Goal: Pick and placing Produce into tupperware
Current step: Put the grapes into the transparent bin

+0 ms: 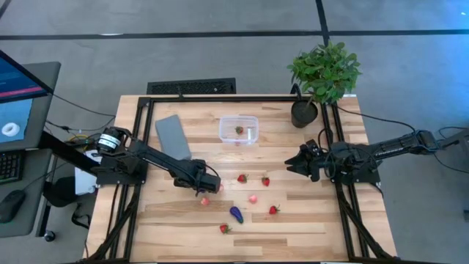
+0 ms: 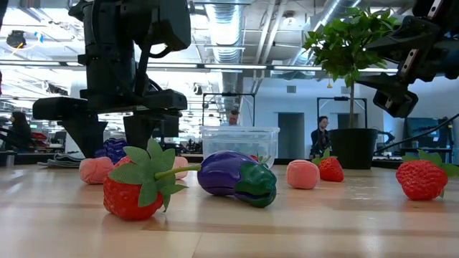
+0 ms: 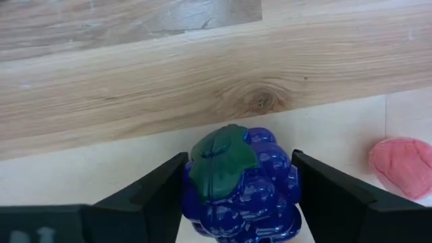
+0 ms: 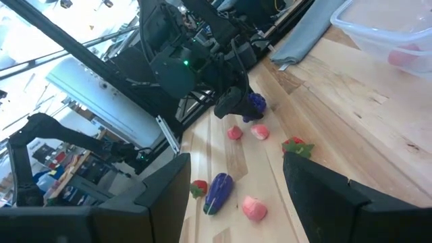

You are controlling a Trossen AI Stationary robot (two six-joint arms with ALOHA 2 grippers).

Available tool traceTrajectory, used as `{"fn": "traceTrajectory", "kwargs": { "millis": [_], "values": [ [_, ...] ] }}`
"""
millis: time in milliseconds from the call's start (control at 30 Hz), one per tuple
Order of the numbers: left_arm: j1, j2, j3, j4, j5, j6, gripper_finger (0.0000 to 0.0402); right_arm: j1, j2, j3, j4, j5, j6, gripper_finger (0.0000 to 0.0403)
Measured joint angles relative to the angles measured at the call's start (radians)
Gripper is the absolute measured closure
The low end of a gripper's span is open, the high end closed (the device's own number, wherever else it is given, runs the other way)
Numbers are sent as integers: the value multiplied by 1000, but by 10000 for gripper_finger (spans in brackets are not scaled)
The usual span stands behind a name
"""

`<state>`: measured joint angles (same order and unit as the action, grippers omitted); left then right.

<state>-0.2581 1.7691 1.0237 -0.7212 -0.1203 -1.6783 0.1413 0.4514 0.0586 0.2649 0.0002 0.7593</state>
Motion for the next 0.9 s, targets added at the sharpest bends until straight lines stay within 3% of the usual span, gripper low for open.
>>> {"fn": "traceTrajectory", "kwargs": {
  "millis": [433, 900],
  "values": [
    [0, 0, 29, -20, -40, 17, 172, 0, 0, 0, 1, 0, 0, 143],
    [86, 0, 260, -100, -261, 284, 173, 0, 0, 0, 1, 0, 8, 143]
  ]
}}
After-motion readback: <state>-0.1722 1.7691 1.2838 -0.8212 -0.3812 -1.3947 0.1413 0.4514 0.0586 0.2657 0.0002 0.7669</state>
